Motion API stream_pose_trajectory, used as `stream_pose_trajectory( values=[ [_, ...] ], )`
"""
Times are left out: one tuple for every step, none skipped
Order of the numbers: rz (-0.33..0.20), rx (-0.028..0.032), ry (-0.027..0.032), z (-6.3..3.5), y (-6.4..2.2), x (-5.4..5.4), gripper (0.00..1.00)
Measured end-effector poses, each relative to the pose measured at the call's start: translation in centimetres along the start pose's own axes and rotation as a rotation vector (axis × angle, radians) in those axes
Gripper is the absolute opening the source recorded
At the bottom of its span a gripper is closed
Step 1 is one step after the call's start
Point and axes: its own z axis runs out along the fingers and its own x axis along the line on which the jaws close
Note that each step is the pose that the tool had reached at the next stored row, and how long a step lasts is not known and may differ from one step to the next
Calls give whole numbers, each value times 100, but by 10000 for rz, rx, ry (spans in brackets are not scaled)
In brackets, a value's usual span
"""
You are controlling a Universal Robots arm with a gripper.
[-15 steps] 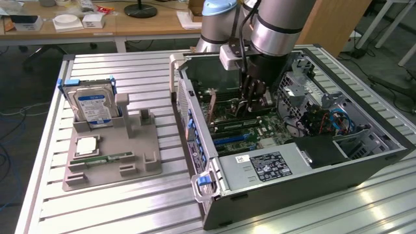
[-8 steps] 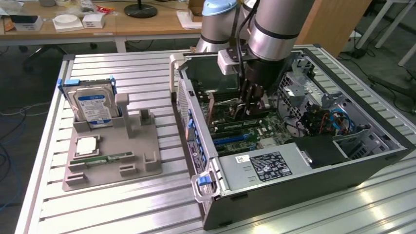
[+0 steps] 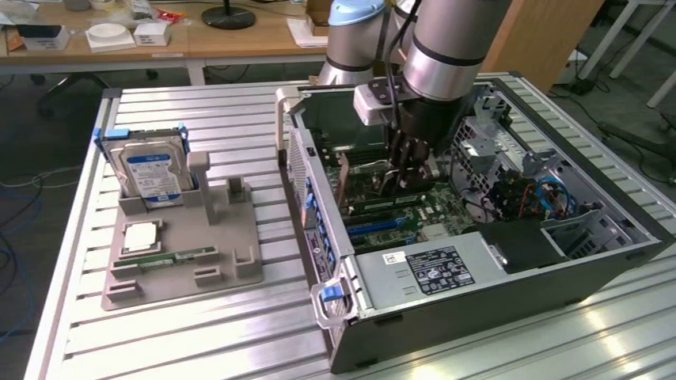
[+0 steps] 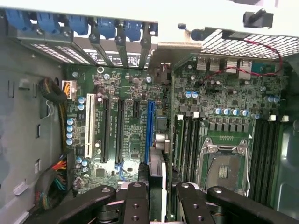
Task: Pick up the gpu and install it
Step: 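Insert the gpu into the slot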
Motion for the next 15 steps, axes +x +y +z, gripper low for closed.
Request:
stream_pose_trajectory(
  values=[
    [-2,5,0,18,0,2,27],
    [-3,9,0,36,0,4,27],
    [3,13,1,55,1,6,27],
    [14,17,0,73,2,7,27],
    [29,21,1,91,2,9,27],
    [52,24,3,108,3,11,27],
    [86,28,3,127,5,12,27],
    [116,30,3,143,6,13,27],
    [140,31,4,156,6,14,27],
    [172,34,5,170,6,15,27],
    [226,38,6,182,7,16,27],
    [298,45,7,194,7,17,27],
    [382,50,9,202,8,18,27],
    [440,54,10,209,8,21,27],
    [451,54,11,214,9,25,27]
  ],
)
